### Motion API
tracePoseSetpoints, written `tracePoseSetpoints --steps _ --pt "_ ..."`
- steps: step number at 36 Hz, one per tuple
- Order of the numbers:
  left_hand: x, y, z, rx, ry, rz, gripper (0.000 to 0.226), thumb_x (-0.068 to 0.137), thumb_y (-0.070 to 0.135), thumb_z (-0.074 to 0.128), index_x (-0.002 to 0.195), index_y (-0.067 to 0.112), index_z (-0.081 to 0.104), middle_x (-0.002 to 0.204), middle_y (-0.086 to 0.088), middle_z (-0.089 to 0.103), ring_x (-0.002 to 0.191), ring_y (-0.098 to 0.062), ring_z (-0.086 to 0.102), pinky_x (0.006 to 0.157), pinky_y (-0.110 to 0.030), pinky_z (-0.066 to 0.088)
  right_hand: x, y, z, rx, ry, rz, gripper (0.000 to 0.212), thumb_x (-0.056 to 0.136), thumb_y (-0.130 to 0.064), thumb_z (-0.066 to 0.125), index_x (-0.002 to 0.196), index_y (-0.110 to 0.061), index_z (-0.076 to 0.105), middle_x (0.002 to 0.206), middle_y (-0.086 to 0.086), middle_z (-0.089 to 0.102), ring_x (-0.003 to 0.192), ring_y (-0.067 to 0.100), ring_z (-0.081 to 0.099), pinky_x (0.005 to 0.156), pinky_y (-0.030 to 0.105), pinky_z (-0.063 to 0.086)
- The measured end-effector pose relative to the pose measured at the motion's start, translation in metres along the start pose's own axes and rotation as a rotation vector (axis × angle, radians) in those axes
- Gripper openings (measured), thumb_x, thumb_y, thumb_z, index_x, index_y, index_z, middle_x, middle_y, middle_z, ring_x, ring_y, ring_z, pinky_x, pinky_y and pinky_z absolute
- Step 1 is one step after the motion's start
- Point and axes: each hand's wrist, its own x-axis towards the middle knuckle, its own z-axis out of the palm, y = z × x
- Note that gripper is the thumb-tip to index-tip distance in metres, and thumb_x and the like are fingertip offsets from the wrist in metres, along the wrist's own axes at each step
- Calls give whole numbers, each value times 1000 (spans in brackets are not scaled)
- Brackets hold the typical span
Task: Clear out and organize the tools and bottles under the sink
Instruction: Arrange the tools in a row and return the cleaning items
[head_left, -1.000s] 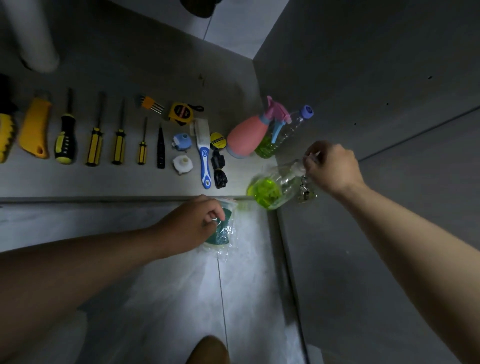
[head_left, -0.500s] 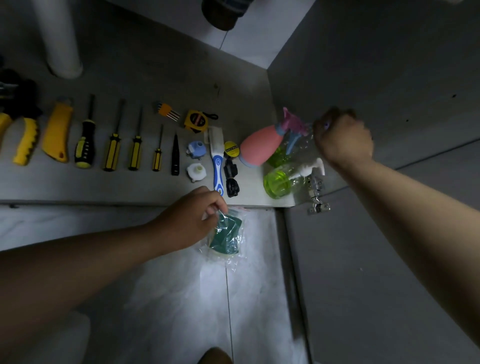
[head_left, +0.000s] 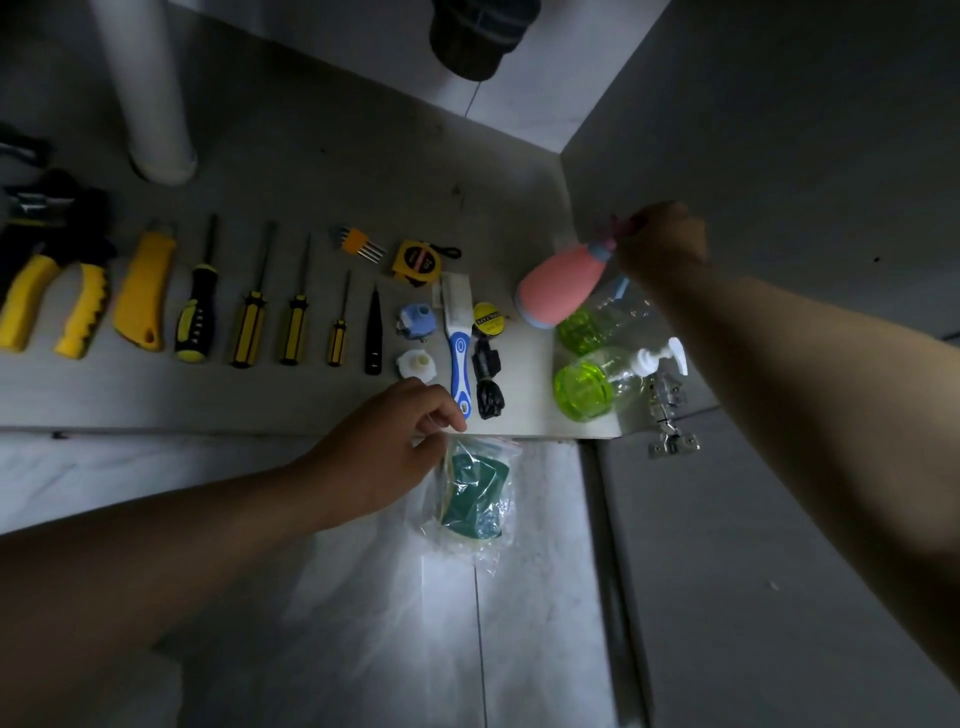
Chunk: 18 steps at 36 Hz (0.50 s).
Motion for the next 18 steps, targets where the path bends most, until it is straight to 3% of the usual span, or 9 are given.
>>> tracePoseSetpoints --steps 6,9,12,13,15,16,18 --pt "0 -8 6 -18 -21 -35 34 90 5 65 90 39 64 98 12 63 94 -4 65 79 -24 53 3 3 1 15 0 -7 43 97 -44 59 122 -11 69 127 16 66 124 28 60 101 35 50" --pt "-3 -9 13 -22 -50 -62 36 89 2 64 91 38 64 98 8 63 93 -5 65 75 -17 49 -1 7 2 29 10 -20 42 96 -44 59 120 -12 70 125 17 67 121 30 61 98 35 51" --pt "-8 -13 20 -3 -82 -102 32 89 2 63 94 33 66 99 7 64 92 -4 64 75 -10 46 -15 12 0 14 92 -57 54 93 -52 59 127 -10 60 133 19 59 125 37 55 102 40 47" --pt "-9 -14 22 -12 -103 -140 30 90 2 64 95 31 66 100 6 65 92 -5 64 76 -11 47 -24 14 0 -6 166 -119 54 92 -50 59 128 -10 57 133 19 55 124 38 53 102 41 45" --pt "-12 -19 27 -35 -170 -236 24 90 2 66 93 25 66 100 0 70 95 -14 68 83 -27 53 -50 20 3 12 325 -318 43 93 -41 55 121 -9 57 125 17 55 115 37 53 93 41 44" --pt "-12 -21 30 -35 -206 -278 21 88 1 67 91 22 66 98 -3 71 96 -20 69 86 -36 55 -66 24 8 62 355 -404 35 92 -36 54 115 -10 58 118 15 58 108 34 55 86 39 44" --pt "-14 -25 36 -9 -257 -360 15 86 5 70 87 19 64 91 -3 71 90 -23 69 83 -37 55 -105 35 23 146 328 -527 19 91 -28 55 101 -12 60 104 11 60 94 29 55 73 36 41"
